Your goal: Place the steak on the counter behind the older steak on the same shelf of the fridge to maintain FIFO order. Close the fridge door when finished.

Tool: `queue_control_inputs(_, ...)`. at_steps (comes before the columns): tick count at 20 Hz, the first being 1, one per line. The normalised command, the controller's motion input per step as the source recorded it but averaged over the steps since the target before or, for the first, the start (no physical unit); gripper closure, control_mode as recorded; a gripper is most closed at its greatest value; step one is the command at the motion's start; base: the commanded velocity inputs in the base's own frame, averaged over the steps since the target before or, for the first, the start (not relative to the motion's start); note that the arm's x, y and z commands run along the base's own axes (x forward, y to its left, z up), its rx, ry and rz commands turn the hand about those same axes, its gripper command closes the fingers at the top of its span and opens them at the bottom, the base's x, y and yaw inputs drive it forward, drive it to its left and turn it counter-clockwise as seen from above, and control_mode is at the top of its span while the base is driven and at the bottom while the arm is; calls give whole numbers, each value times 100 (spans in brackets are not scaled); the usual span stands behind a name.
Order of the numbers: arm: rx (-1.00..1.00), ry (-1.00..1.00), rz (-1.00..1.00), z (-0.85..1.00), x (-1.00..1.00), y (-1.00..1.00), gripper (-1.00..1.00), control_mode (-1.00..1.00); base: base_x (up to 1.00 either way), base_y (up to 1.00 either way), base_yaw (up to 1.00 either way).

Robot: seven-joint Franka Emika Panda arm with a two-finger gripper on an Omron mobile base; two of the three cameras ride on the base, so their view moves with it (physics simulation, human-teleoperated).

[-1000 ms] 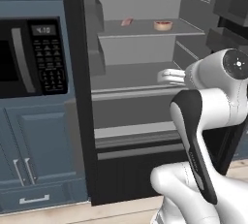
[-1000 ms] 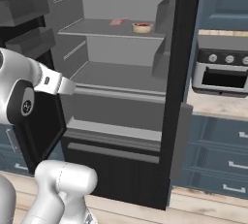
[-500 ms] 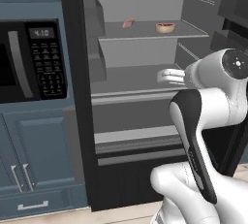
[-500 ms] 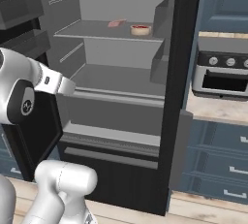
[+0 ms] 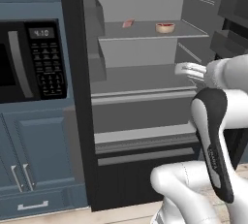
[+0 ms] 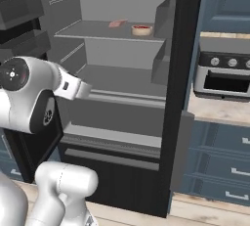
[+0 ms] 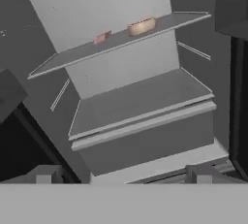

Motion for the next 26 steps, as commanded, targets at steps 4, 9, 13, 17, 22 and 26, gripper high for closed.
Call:
queue_control_inputs(4,24,-52,13,9,-29,-100,-100,-100,0,0,0)
queue_control_inputs(9,22,-51,-2,12,-90,-57,-100,-100,0,0,0)
queue_control_inputs(13,19,-39,-4,53,-26,-73,-100,-100,0,0,0)
queue_control_inputs(17,14,-32,0,39,1,-85,-100,-100,0,0,0)
queue_control_inputs(22,21,-27,0,4,7,-78,-100,-100,0,0,0)
queue_control_inputs(26,24,-26,2,0,8,-83,-100,-100,0,0,0)
